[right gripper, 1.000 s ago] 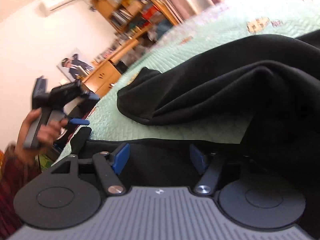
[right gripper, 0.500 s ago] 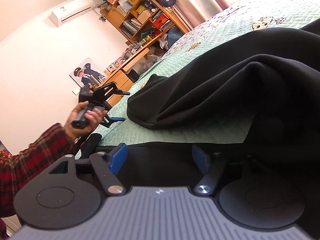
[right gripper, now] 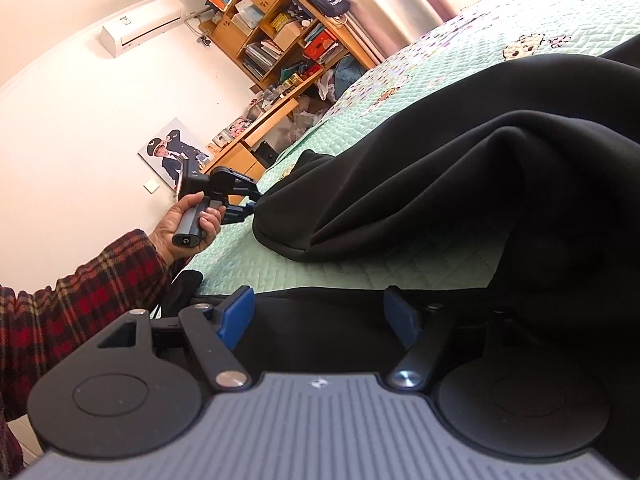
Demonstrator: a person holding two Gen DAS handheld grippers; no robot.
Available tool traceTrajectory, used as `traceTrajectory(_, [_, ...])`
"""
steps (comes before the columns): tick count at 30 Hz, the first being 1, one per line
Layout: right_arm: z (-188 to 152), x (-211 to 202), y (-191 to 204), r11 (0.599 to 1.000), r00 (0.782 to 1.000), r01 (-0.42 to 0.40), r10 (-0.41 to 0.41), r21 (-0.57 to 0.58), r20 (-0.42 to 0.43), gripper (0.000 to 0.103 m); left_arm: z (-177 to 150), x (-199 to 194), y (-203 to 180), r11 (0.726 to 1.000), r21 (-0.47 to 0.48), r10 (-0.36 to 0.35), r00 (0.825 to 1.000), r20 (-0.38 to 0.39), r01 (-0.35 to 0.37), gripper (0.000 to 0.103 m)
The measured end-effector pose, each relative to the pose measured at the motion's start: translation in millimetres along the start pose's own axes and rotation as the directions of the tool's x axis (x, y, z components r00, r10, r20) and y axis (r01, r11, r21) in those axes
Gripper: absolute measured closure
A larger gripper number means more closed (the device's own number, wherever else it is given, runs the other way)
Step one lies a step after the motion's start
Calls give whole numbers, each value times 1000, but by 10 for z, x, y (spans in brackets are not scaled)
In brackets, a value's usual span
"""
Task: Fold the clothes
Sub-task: 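Grasp the folded trouser edge with the left gripper while the right gripper holds the waistband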
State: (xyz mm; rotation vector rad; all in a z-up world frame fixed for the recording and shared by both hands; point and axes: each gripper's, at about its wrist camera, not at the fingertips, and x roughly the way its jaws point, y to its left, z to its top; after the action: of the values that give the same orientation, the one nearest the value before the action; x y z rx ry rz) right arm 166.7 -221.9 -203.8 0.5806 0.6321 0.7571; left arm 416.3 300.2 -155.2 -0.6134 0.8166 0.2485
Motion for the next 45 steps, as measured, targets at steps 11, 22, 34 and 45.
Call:
traceTrajectory(11, [127, -202, 268, 998, 997, 59, -58, 30, -48, 29, -631, -1309, 436, 1000, 0, 16, 988, 151, -16, 96])
traceTrajectory(22, [645, -521, 133, 912, 982, 181, -185, 369, -24, 17, -485, -1843, 23, 998, -26, -43, 975, 216, 50, 96])
traceTrajectory(34, [604, -178, 85, 800, 980, 190, -189, 569, -61, 17, -13, -2345, -1076, 992, 95, -106, 951, 290, 82, 97])
traceTrajectory(45, [891, 565, -186, 695, 955, 197, -294, 692, 24, 82, 163, -1905, -1130, 999, 45, 5, 978, 210, -15, 97])
